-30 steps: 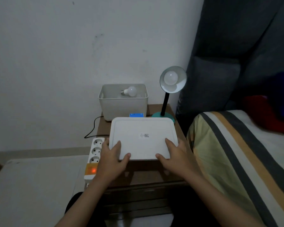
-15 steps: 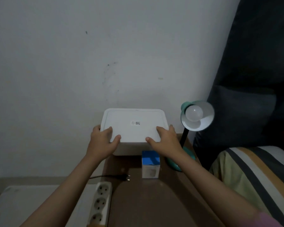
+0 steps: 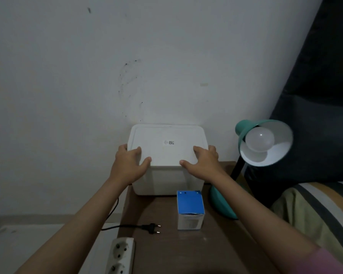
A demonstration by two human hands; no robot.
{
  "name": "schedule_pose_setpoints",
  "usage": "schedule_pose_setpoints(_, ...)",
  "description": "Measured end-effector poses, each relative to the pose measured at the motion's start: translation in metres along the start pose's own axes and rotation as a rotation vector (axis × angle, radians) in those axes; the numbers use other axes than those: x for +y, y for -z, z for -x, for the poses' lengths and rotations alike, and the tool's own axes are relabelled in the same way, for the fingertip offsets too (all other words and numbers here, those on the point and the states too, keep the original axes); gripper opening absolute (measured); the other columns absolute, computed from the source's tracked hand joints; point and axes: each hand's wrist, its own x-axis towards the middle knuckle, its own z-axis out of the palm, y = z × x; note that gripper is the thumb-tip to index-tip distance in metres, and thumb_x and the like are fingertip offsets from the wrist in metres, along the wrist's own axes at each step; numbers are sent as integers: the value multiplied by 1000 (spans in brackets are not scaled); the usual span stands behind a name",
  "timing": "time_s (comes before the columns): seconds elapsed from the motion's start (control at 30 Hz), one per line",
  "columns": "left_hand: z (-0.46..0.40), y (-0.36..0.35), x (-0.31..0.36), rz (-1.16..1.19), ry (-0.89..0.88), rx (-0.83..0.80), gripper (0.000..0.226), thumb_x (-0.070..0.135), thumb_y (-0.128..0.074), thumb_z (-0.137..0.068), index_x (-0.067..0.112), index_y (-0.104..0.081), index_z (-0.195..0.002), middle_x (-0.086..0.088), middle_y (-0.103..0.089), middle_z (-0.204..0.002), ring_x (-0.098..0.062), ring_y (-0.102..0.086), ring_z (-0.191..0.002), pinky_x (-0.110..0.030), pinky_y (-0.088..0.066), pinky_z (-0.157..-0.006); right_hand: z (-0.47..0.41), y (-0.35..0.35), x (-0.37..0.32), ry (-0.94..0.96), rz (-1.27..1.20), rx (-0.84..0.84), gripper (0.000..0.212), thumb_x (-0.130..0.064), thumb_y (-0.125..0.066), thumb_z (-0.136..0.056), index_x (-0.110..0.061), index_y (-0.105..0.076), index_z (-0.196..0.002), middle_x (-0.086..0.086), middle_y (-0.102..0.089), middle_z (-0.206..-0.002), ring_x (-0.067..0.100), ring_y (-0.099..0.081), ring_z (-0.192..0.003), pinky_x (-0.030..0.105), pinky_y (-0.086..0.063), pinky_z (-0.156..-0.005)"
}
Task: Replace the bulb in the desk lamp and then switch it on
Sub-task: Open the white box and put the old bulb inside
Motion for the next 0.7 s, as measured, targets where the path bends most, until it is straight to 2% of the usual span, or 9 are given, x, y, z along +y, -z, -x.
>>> schedule_pose_setpoints(0.13,2,-7,-7,-19,18,-26,46,42,-60,-83,4,-59,-109,-22,-40,-131,-36,-42,-121,-38,-43,-90,1,-5,6,-1,29,-18,51,-53,-61,-79,-13,-54,-109,18,-36,-127,36,-32,-122,38,-36,-93)
schedule_pose_setpoints(0.23,2,-10,-9,-16,21,-30,46,43,-59,-84,4,-59,-109,-24,-37,-134,-36,-38,-127,-40,-42,-92,0,-6,7,8,45,-26,50,-54,-60,-80,-13,-54,-107,19,-36,-128,36,-32,-122,39,-37,-93)
schedule_pose_setpoints(0.4,-2,-9,-9,-42,11,-51,47,43,-56,-86,3,-58,-109,-24,-38,-132,-37,-40,-123,-40,-41,-91,-4,-4,6,13,62,-41,60,-56,-59,-81,-12,-49,-121,20,-32,-134,37,-30,-127,41,-36,-98)
schedule_pose_setpoints(0.6,-4,-10,-13,-136,-20,-117,51,54,-47,-86,9,-54,-109,-23,-40,-127,-37,-42,-117,-39,-41,-86,-5,-3,11,36,104,-70,63,-63,-57,-79,-12,-50,-117,23,-33,-134,41,-34,-124,43,-38,-97)
schedule_pose_setpoints(0.7,1,-13,-12,-116,-7,-112,54,53,-45,-88,11,-48,-123,-25,-33,-136,-39,-33,-126,-44,-39,-96,-3,-6,14,33,122,-74,76,-66,-53,-80,-13,-41,-133,29,-12,-150,46,-22,-135,48,-31,-107)
